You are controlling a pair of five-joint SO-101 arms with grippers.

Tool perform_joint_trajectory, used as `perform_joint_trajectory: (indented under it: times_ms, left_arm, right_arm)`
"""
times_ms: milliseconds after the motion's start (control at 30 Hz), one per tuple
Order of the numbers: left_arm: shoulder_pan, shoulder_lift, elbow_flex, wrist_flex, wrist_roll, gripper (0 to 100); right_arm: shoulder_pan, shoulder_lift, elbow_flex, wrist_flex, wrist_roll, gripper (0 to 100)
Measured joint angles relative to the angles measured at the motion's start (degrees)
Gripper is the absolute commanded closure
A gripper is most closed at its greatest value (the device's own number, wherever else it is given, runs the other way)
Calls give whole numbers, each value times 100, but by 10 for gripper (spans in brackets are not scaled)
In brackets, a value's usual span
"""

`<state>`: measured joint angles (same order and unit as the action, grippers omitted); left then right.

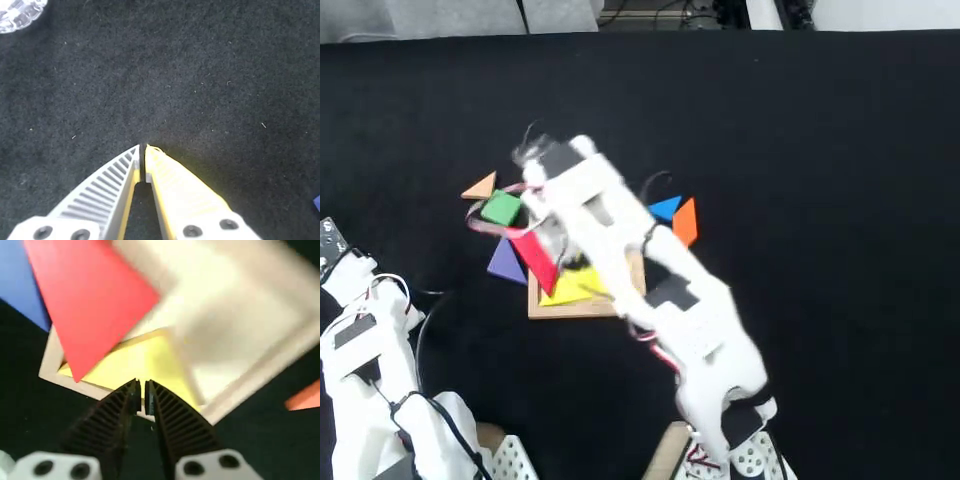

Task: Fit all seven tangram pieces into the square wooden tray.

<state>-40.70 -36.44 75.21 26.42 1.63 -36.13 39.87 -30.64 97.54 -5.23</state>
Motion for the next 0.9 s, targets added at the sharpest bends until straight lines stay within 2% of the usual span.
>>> perform_joint_trajectory:
  times_ms: [233,500,900]
  left_arm:
    - [0,0,0,0,0,967]
    - [0,0,0,0,0,967]
    - [0,0,0,0,0,967]
  right_arm:
    - [818,-132,176,-1196,686,987]
    - [800,123,158,-1468,730,987]
    - [176,123,378,-1486,738,987]
